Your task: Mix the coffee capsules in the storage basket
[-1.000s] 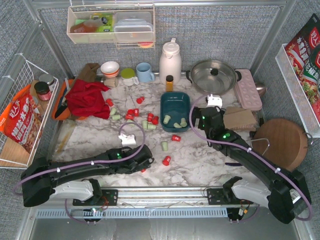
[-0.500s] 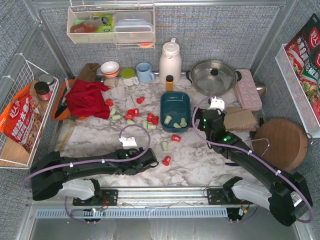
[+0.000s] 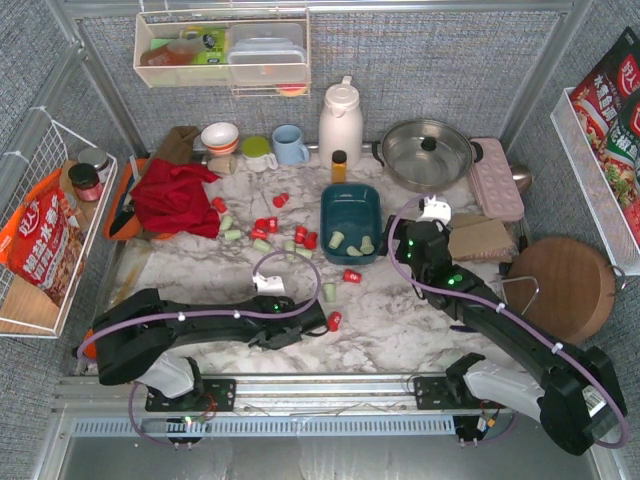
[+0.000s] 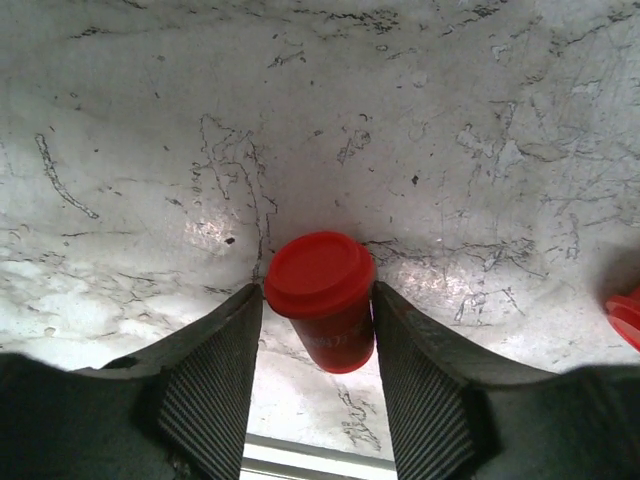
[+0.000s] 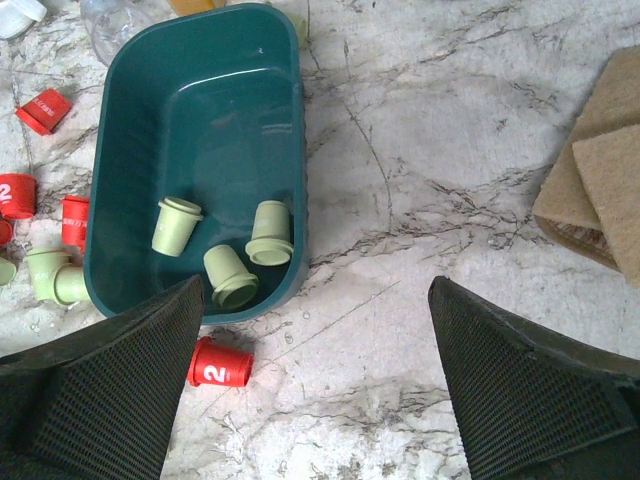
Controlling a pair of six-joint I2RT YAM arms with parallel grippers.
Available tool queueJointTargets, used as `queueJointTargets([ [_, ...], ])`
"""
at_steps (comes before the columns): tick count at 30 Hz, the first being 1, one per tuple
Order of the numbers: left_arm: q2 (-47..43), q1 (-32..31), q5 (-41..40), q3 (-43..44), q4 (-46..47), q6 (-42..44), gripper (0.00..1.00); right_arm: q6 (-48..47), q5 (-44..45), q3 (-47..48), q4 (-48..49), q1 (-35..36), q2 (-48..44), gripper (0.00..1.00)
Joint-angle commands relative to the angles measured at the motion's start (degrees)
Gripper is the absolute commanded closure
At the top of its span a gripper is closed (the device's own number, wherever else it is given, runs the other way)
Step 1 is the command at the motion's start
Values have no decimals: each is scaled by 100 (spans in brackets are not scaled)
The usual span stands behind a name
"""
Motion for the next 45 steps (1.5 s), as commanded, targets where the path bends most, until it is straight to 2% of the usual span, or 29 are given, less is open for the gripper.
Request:
queueJointTargets([
  [1,285,8,-48,149,95,4,45,129,-21,-32,173,5,22,1],
  [14,193,8,-731,752,-87,236,52,86,-36,-14,134,9,76,1],
  [18,157,8,-1191,1125,-81,511,52,94,-37,-14,111,6,60,1],
  [20,101,15,-1710,1394,105,989,52,134,-46,-41,71,5,36,1],
  [23,-11,283,-2197,1702,1220,2467,49,219,-57,-188,98,14,9,1],
  [25,-56,672,-1955,1686,2356,3380,49,249,-62,-239,71,14,-10,1],
  [28,72,1363,-1139,1519,4154,4240,49,269,-24,-322,72,14,-56,1],
  [31,604,1775,-627,1716,5297,4821,49,245,55,-331,64,14,-131,1],
  [37,1990,1950,-358,3143,5332,5374,47,241,203,-383,98,14,-197,1],
  [42,2495,1988,-440,3532,5131,5095,41,265,237,-384,99,60,-210,1],
  [45,2669,1990,-382,3748,4989,5002,33,180,351,-375,123,158,-212,1],
])
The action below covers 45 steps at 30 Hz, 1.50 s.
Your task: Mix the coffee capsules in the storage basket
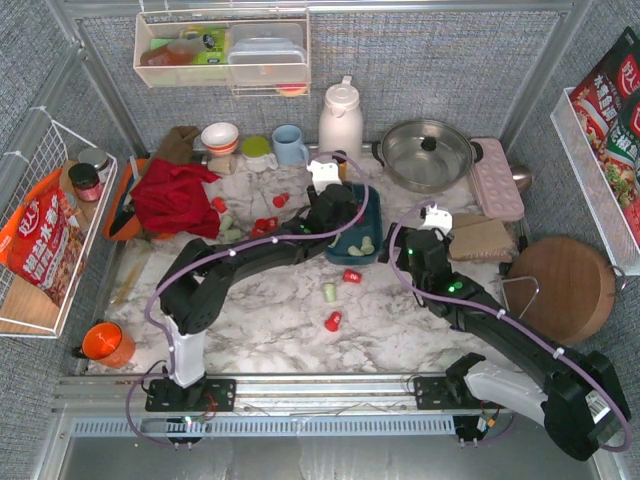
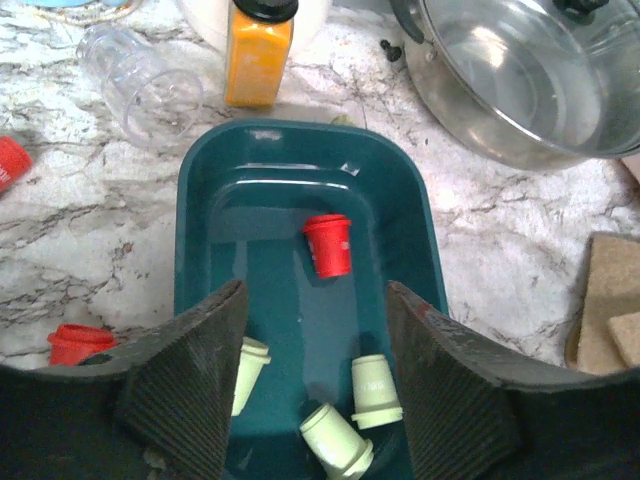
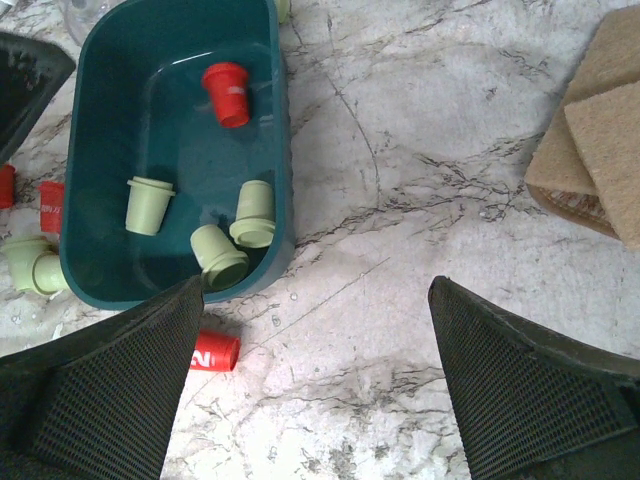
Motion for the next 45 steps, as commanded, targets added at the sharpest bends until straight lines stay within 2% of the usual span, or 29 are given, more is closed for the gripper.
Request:
queueJointTargets([
  [1,207,16,81,314,-94,-114,30,-69,276,-13,153,123,-4,1],
  [7,146,8,262,371,-193,-167,13,-213,408,24,182,250,50,1],
  [9,-84,-1,283,269,-248,-86,1,-259,421,53,195,281,108,1],
  [12,-529,-10,459,104,-625,71,1,-310,417,70,247,308,245,1],
  [18,-1135,-292,326,23,-2474,-122,1,-379,447,152,225,344,444,1],
  [24,-1235,-959,-196,-26,-4210,-835,1,-346,446,179,233,346,592,1],
  [28,-1174,-1206,-123,-276,-4769,-1528,2,-388,540,186,198,346,564,1],
  [32,-1334,-1341,152,-866,-4303,-2048,13,-408,592,171,197,346,531,1],
  [38,-1510,-1395,399,-1704,-3056,-2484,23,-417,835,158,157,346,502,1],
  [42,-1396,-1394,398,-1909,-2530,-2592,32,-377,1139,41,199,342,346,1],
  [45,-1190,-1392,308,-1873,-2497,-2682,34,-352,1326,-73,273,337,188,1],
])
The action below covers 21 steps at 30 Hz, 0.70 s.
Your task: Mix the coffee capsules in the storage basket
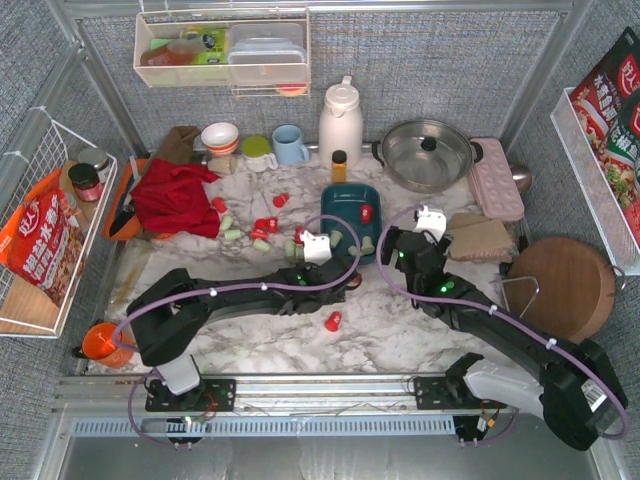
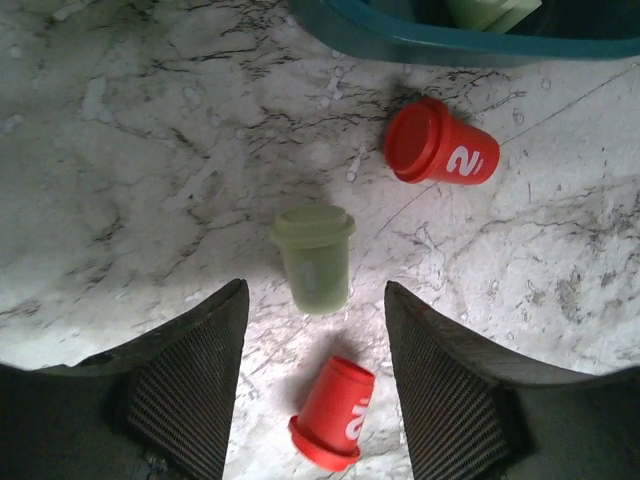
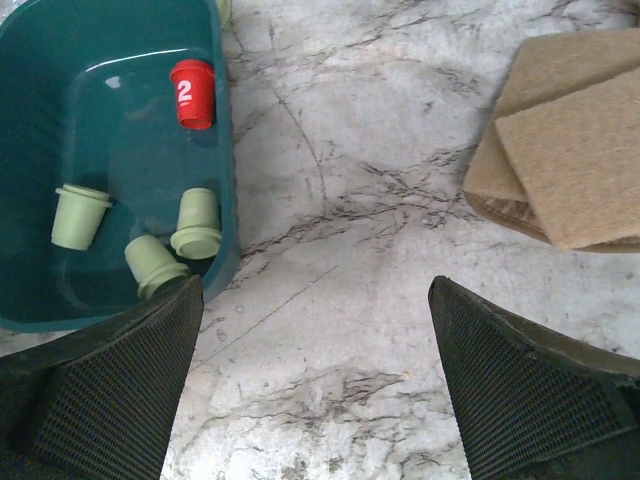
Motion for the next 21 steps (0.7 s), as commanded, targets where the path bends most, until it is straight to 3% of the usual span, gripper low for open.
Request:
queueJointTargets([
  [1,256,-5,-84,63,451,-248,35,64,486,-134,211,-10,-209,1],
  [21,635,-1,-108,-88,481,-512,60,302,617,-390,377,-83,-471,1],
])
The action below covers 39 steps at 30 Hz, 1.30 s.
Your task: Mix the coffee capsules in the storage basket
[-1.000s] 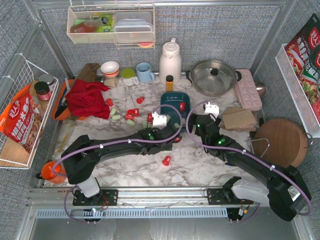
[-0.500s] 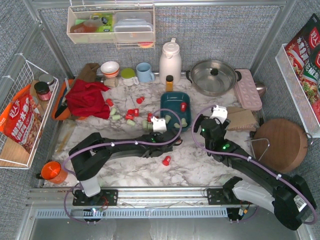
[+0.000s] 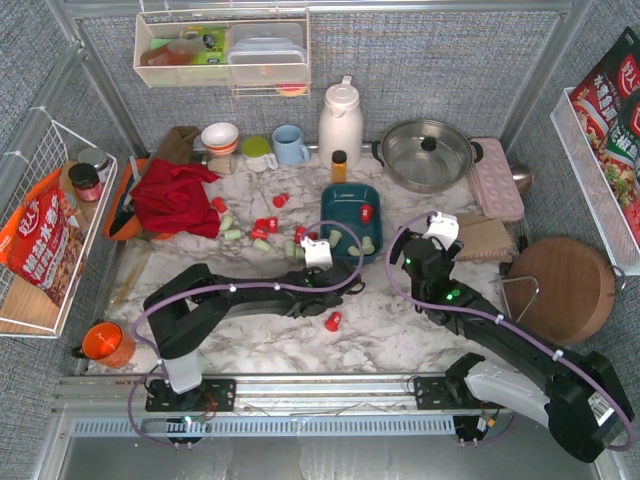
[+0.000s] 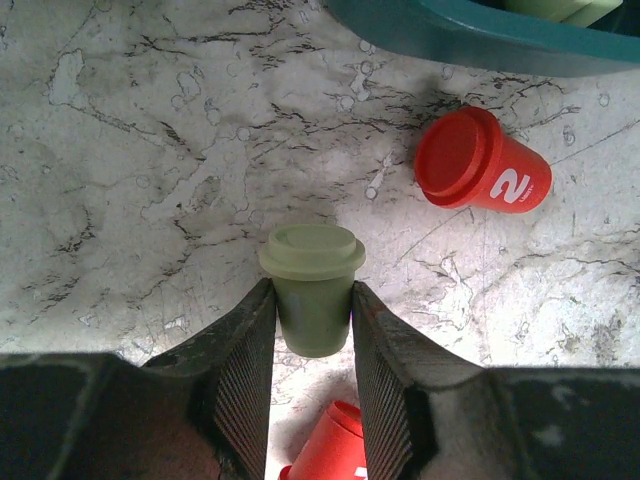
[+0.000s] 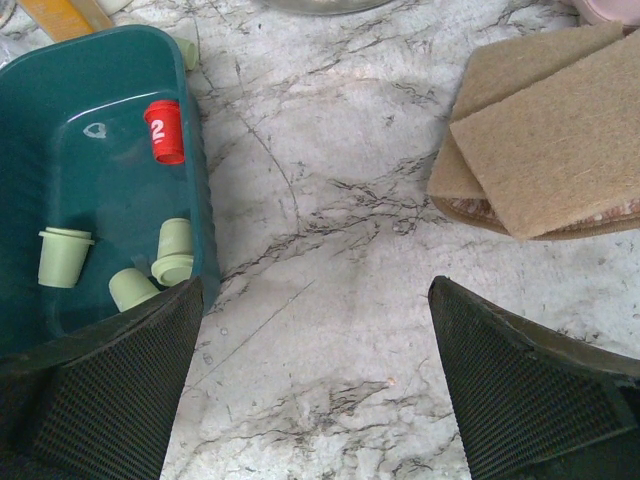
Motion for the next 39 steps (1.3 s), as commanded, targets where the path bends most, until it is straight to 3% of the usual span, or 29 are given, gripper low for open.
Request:
queueJointTargets([
  [1,-23,-2,16,-68,55,-50,60,74,92,9,140,-8,-17,1],
  [12,-932,-2,-438,-78,574,568,62,109,83,-10,123,-17,-88,1],
  [18,-1353,134,-1173,-202,1875,1748,58,159,34,-17,121,-17,-124,1],
  [22,-1137,424,-1106,88,2714,2393,57,175,71,-36,142,-20,-81,1],
  [26,-783,598,-1008,493,2916,2816,56,151,101,-29,131,-25,-78,1],
  [39,105,1070,-261,703,3285,2465,52,163,55,-20,129,-35,-57,1],
])
